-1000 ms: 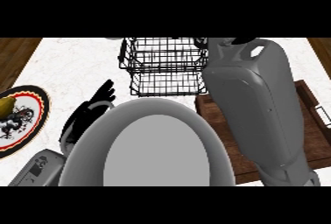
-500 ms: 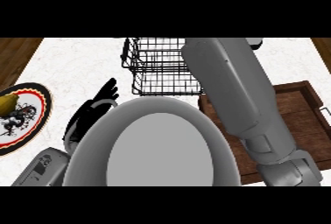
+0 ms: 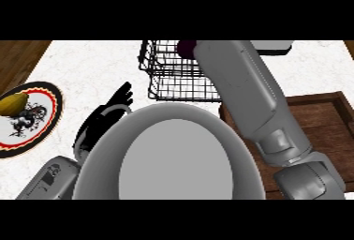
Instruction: Pick the eggplant from the tray and place it in the tiered basket
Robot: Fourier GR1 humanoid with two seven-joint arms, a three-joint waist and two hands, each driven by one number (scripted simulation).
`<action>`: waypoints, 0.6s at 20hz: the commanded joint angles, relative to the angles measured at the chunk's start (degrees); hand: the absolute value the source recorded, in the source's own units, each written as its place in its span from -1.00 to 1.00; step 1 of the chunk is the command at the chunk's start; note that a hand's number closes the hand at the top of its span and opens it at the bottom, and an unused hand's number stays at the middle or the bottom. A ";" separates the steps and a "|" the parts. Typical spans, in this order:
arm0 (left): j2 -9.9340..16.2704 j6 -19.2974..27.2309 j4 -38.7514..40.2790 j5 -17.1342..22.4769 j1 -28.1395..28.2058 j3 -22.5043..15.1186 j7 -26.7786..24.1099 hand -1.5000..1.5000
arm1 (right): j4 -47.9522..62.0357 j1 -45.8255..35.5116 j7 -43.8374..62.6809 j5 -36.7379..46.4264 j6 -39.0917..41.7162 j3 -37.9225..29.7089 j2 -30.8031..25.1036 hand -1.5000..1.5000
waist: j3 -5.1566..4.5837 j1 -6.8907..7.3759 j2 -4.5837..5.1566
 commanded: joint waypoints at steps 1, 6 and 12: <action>-1.26 0.90 -1.60 -0.59 -0.77 -0.47 1.50 0.00 | 5.90 -0.88 -9.22 -7.61 -4.27 1.17 0.01 -1.00 | -0.19 0.98 0.09; -1.68 -1.17 2.37 -1.08 0.15 0.00 -2.30 0.00 | 9.02 -6.47 -14.41 -10.46 -10.73 1.38 0.01 -1.00 | -0.30 0.83 0.29; -0.80 0.71 0.14 -1.03 1.21 1.73 -0.74 0.00 | 12.22 -8.60 -14.61 -10.15 -23.01 -0.78 0.01 -1.00 | -0.24 -1.29 -0.59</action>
